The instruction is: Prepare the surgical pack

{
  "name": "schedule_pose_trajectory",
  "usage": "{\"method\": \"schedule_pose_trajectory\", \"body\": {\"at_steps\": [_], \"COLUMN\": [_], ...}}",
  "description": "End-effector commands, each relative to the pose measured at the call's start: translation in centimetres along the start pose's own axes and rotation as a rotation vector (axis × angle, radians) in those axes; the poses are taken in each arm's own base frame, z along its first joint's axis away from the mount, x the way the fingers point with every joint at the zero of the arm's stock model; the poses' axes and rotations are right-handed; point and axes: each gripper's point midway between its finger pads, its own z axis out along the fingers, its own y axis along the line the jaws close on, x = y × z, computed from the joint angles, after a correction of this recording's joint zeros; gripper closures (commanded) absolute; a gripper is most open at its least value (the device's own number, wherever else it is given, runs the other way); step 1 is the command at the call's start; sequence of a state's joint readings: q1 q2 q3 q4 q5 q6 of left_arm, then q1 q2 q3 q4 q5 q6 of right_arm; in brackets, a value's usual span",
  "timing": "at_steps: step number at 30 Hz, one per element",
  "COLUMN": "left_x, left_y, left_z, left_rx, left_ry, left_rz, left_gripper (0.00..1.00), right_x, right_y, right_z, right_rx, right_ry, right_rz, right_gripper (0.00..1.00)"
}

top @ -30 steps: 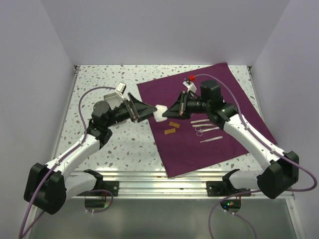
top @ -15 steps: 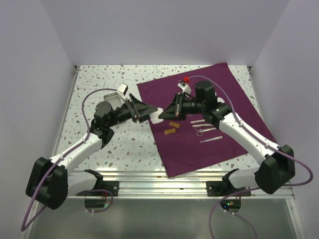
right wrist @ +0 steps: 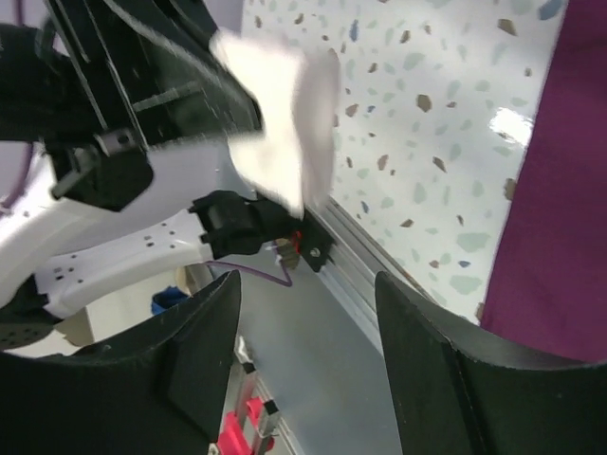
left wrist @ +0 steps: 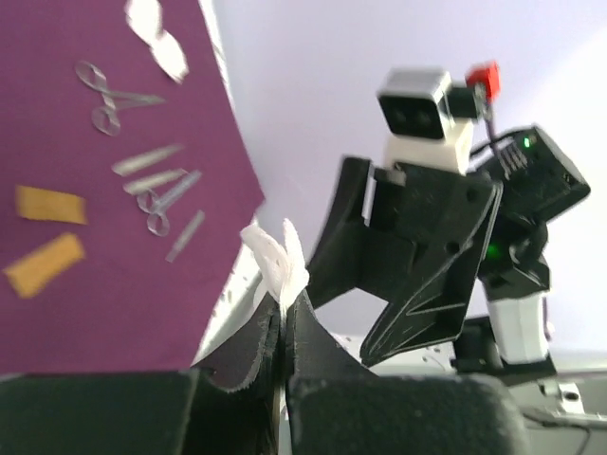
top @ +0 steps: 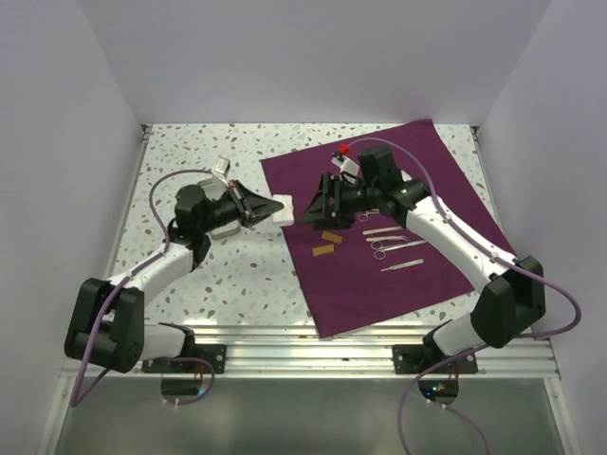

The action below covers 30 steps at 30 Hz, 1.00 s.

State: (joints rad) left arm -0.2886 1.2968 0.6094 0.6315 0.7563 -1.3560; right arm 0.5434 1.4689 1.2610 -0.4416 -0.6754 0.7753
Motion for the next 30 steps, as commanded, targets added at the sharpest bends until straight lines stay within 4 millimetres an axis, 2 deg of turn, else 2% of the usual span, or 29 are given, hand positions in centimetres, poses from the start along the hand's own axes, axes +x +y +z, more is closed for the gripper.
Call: {"method": "schedule_pose_trajectory", "body": {"at_steps": [1, 2, 3, 4, 5, 7, 9, 10, 11, 14, 15, 19, 20, 21, 22, 24, 26, 30], "left_x": [-4.7, -5.9, -6.7, -8.4, -9.2, -11.9, -13.9, -14.4, -15.7, -16.6, -16.3, -18.6, -18.9, -18.9, -19.8, -20.3, -21.3, -22.1], "left_y": [1.3, 1.5, 2.8, 4.2, 4.3, 7.8, 10.2, 12.3, 12.6, 15.6, 17.7, 19.9, 20.4, 21.9, 22.0, 23.5, 23.7, 24.8], "left_z": [-2.0, -2.4, -2.9, -3.9, -4.0, -6.1, -7.7, -7.9, -8.3, -8.8, -9.2, -9.5, -9.3, -9.2, -9.0, -9.1, -9.0, -8.7], "left_rx": [-0.047, -0.057, -0.101, -0.131, -0.137, -0.215, -0.288, -0.324, -0.334, -0.379, -0.417, -0.438, -0.440, -0.452, -0.456, -0.486, -0.503, -0.509], "left_ry": [-0.072, -0.090, -0.094, -0.122, -0.124, -0.154, -0.138, -0.114, -0.106, -0.054, -0.032, -0.051, -0.048, -0.040, -0.048, -0.058, -0.083, -0.110], "left_rz": [0.109, 0.130, 0.150, 0.146, 0.169, 0.168, 0.190, 0.160, 0.219, 0.200, 0.133, 0.125, 0.115, 0.084, 0.091, 0.059, 0.072, 0.036], "left_gripper": [1.00, 1.00, 1.00, 1.00, 1.00, 1.00, 1.00, 1.00, 1.00, 1.00, 1.00, 1.00, 1.00, 1.00, 1.00, 1.00, 1.00, 1.00], "right_x": [-0.3, -0.2, 0.1, 0.2, 0.6, 1.5, 2.3, 2.4, 2.6, 2.2, 1.6, 0.9, 0.8, 0.7, 0.7, 0.5, 0.4, 0.2], "right_y": [-2.9, -3.6, -4.2, -5.0, -5.4, -6.2, -7.1, -7.4, -7.8, -8.9, -9.6, -10.6, -10.8, -10.9, -11.0, -11.1, -11.3, -11.6], "right_z": [-1.7, -1.8, -2.1, -2.2, -2.3, -2.2, -2.0, -2.0, -2.1, -2.6, -2.9, -3.4, -3.4, -3.5, -3.4, -3.4, -3.3, -3.2], "right_rx": [0.167, 0.191, 0.220, 0.245, 0.254, 0.256, 0.258, 0.260, 0.269, 0.269, 0.272, 0.285, 0.295, 0.296, 0.295, 0.296, 0.297, 0.305], "right_ry": [0.016, 0.029, 0.045, 0.050, 0.061, 0.091, 0.110, 0.114, 0.122, 0.117, 0.102, 0.092, 0.093, 0.090, 0.091, 0.086, 0.077, 0.065], "right_rz": [-0.066, -0.068, -0.064, -0.076, -0.073, -0.052, -0.037, -0.035, -0.030, -0.012, 0.009, 0.024, 0.026, 0.023, 0.028, 0.038, 0.041, 0.057], "right_gripper": [0.37, 0.37, 0.37, 0.37, 0.37, 0.37, 0.37, 0.37, 0.37, 0.37, 0.37, 0.37, 0.37, 0.37, 0.37, 0.37, 0.37, 0.37]}}
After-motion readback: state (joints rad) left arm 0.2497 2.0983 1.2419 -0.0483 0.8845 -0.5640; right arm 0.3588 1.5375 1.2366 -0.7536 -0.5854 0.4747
